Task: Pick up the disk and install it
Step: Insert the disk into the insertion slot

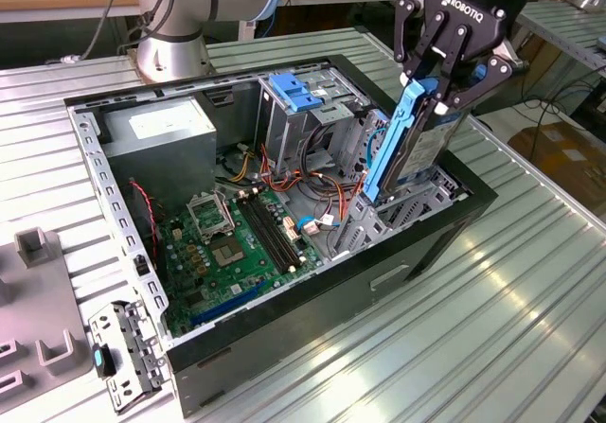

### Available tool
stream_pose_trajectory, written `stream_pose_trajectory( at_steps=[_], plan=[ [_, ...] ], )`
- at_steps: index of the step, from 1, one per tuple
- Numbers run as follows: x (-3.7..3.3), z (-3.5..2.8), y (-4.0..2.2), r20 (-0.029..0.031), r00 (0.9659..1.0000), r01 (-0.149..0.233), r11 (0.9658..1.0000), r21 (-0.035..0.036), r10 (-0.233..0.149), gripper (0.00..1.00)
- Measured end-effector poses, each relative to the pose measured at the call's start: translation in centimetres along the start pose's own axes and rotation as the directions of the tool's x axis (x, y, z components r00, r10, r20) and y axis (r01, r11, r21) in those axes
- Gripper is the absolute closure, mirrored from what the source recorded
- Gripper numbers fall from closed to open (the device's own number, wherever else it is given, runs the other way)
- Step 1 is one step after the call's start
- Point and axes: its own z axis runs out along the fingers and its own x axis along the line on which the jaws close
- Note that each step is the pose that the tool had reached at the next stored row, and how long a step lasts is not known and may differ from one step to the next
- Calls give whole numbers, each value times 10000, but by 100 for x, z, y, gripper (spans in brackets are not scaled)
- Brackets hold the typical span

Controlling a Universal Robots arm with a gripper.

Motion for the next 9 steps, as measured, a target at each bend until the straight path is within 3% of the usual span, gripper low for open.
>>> stream_pose_trajectory(
  at_steps=[9],
  plan=[
    [-10, 123, -4, 0, 10000, 0, 10000, 0, 0, 63]
  ],
)
